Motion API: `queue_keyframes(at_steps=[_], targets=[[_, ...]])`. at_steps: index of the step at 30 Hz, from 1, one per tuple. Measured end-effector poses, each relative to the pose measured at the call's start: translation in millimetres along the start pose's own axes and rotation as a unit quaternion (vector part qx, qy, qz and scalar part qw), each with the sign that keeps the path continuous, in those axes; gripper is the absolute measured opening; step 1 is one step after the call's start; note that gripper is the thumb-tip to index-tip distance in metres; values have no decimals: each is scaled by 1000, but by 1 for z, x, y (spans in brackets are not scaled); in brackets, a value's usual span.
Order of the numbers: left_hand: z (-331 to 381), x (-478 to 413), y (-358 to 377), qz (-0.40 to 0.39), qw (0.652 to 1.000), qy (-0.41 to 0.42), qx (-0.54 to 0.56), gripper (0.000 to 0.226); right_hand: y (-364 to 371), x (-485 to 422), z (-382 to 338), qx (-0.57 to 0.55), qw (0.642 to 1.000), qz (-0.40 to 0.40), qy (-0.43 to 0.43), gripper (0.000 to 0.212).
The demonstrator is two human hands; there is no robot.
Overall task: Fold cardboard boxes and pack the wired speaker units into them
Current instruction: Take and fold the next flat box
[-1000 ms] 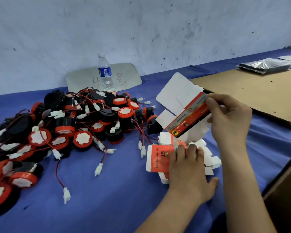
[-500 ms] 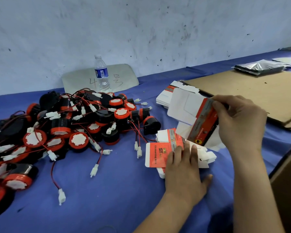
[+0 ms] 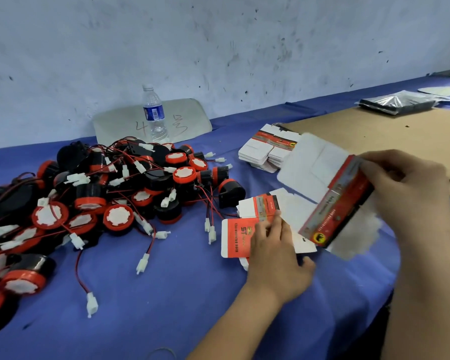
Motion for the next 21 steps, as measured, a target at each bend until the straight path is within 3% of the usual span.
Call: queue_keyframes(at_steps=[2, 5, 7, 9, 10, 13, 14, 16, 21], targets=[[-2, 9, -16, 20, 987, 43, 151, 48, 10, -1, 4, -110, 994, -15, 18, 29], [-10, 31, -39, -18, 925, 110, 364, 45, 40, 2, 6, -219, 972, -70, 52, 24], [-30, 38, -47, 7, 892, 58, 448, 45, 61, 6, 3, -252, 960, -97, 66, 21], [-64, 54, -50, 59, 885, -32, 460, 36, 86, 13, -5, -260, 953, -138, 71, 21], [-76, 64, -53, 91, 868, -92, 479, 40, 101, 19, -11, -255, 949, -174, 66, 21], [-102, 99, -63, 165, 850, -171, 470, 52, 150, 47, -33, -222, 935, -277, 21, 13], [-109, 106, -66, 177, 841, -178, 480, 52, 164, 57, -39, -204, 934, -294, 7, 8], [-122, 107, -65, 194, 824, -174, 502, 42, 182, 71, -44, -192, 930, -313, -4, 19], [-131, 110, -71, 285, 822, -95, 484, 40, 189, 76, -59, -283, 882, -376, -17, 26]])
Point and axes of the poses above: each hand's wrist, its own x-axis away from the middle knuckle, its own y-axis out of the palm, z = x × y, the point moved 5 cm from there along -x, towards the middle knuckle, and after that the axes turned 9 degrees about -z, right-handed, at the moved point
